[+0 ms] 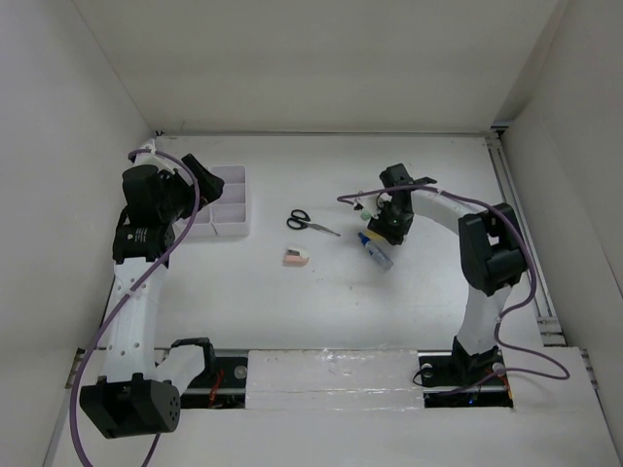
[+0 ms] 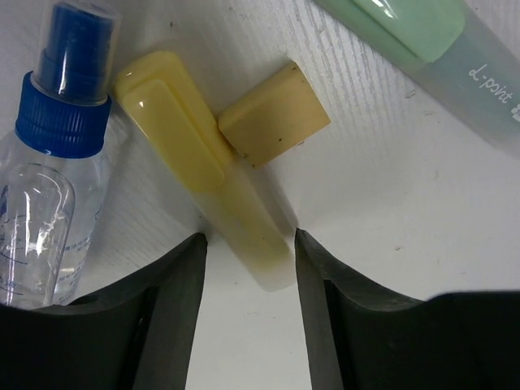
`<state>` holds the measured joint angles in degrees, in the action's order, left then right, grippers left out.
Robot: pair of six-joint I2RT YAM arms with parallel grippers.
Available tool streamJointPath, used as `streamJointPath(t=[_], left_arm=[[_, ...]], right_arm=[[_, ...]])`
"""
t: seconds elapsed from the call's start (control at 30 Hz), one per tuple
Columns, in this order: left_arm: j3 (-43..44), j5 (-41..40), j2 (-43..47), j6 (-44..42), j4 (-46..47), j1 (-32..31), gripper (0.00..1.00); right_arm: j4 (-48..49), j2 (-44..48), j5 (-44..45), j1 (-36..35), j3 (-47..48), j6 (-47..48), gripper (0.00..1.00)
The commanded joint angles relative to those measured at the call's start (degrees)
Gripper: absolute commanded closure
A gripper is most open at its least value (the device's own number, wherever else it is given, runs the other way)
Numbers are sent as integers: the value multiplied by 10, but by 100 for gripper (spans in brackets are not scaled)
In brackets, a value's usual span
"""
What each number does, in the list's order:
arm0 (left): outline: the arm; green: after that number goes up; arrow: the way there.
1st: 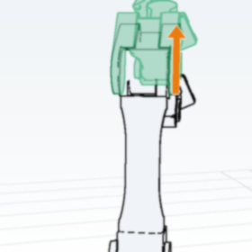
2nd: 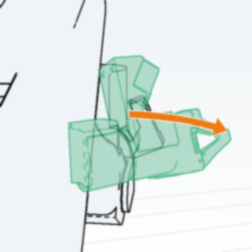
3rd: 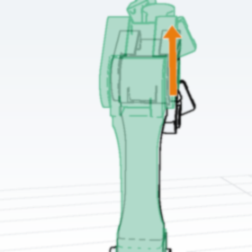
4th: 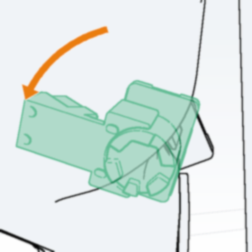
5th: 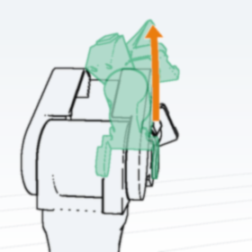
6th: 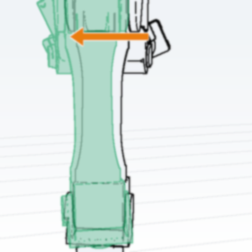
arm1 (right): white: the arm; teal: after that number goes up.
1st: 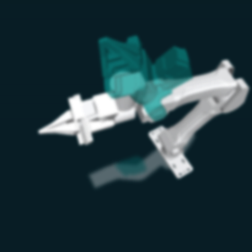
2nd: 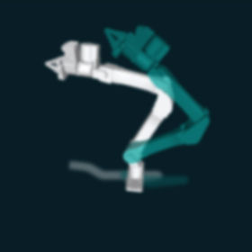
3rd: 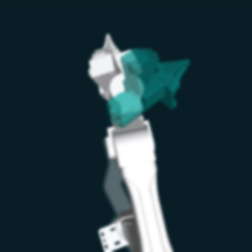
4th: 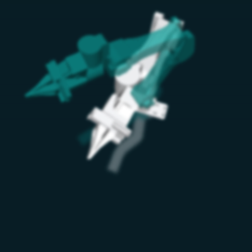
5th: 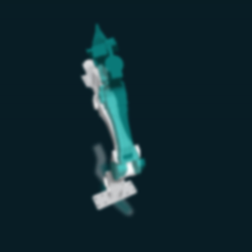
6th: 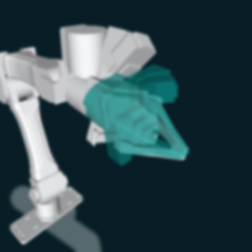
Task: Sort the stationery into containers
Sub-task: Pick up the pen from the center of the board.
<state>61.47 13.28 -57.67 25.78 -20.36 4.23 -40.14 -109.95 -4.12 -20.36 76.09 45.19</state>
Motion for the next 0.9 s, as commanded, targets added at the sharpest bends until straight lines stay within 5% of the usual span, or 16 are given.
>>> streamJointPath(t=[0.0,0.3,0.43,0.5,0.87], left_arm=[[5,3,3,-7,23,2,0],[5,-2,8,-7,17,2,0],[5,-2,8,-7,17,2,0],[5,-2,8,-7,17,2,0],[5,-2,8,-7,17,2,0]], right_arm=[[-6,-10,-8,-5,17,1,47],[-13,-30,-8,-15,24,1,65],[-7,-25,-8,-20,24,1,81],[-7,-25,-8,-21,24,1,100],[1,48,-51,-28,84,-29,100]])
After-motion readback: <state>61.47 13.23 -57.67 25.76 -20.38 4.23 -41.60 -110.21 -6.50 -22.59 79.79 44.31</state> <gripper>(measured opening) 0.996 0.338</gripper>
